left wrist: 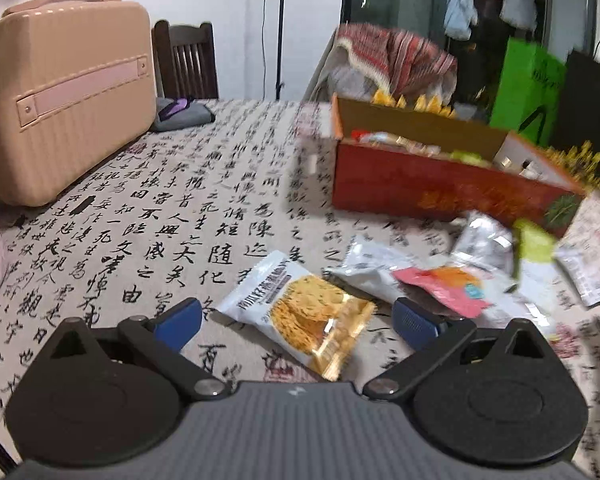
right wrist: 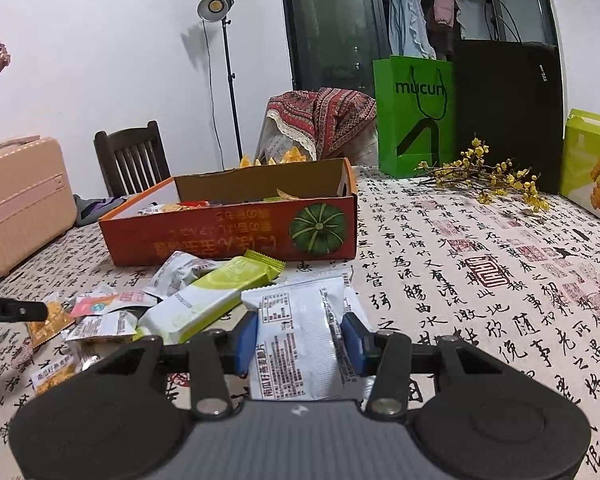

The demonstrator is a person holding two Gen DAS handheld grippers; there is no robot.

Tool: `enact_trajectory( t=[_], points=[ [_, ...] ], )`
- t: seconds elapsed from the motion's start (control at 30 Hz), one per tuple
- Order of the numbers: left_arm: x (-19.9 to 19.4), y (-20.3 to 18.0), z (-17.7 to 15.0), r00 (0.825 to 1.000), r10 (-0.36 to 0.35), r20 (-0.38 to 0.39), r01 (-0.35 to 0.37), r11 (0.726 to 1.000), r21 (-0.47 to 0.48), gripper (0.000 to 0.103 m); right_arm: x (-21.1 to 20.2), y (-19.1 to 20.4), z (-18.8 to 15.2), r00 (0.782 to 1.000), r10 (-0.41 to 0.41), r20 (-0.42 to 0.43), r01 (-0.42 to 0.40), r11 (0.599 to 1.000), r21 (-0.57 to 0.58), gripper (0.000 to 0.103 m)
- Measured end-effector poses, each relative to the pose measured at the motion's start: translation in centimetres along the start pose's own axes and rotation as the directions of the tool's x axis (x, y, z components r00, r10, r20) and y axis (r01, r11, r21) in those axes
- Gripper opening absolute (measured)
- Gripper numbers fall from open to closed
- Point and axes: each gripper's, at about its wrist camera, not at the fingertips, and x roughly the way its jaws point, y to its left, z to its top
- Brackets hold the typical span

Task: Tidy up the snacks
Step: 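Grasp a white packet with the right gripper while the left gripper grasps a cracker biscuit packet, then carry both held packets over the orange box and lower them inside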

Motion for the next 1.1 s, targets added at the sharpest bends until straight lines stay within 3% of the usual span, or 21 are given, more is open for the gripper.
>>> enact_trajectory(
  t=[0.2, 0.47, 0.53, 0.73, 1.1],
  points=[
    [3.3, -0.8, 0.6, 0.996, 0.041, -0.077, -0.037, 0.998, 0.055, 0.103, 0.0, -0.4, 0.1, 1.000, -0.012, 0.001, 0.012, 1.000, 0.006, 0.045],
    [4.4, -0.4, 1.1, 0.997, 0.019, -0.076, -0.017, 1.000, 0.020, 0.103, 0.5, -0.8, -0.1, 1.000, -0.014, -0.008, 0.015, 1.000, 0.023, 0.045],
    [4.2, -0.4, 1.1, 0.998, 0.017, -0.065, -0.015, 1.000, 0.020, 0.092, 0.5, -0.8, -0.1, 1.000, -0.011, -0.010, 0.011, 1.000, 0.024, 0.045],
    [3.6, -0.1, 1.0, 0.999, 0.006, -0.042, -0.006, 1.000, 0.005, 0.084, 0.6, -1.1, -0.3, 1.000, -0.014, -0.013, 0.015, 0.999, 0.037, 0.045],
    [0.7, 0.6, 0.9, 0.999, 0.009, 0.053, -0.007, 1.000, -0.022, 0.083, 0.3, -1.0, -0.2, 1.000, -0.007, -0.004, 0.007, 0.999, 0.034, 0.045]
  ],
)
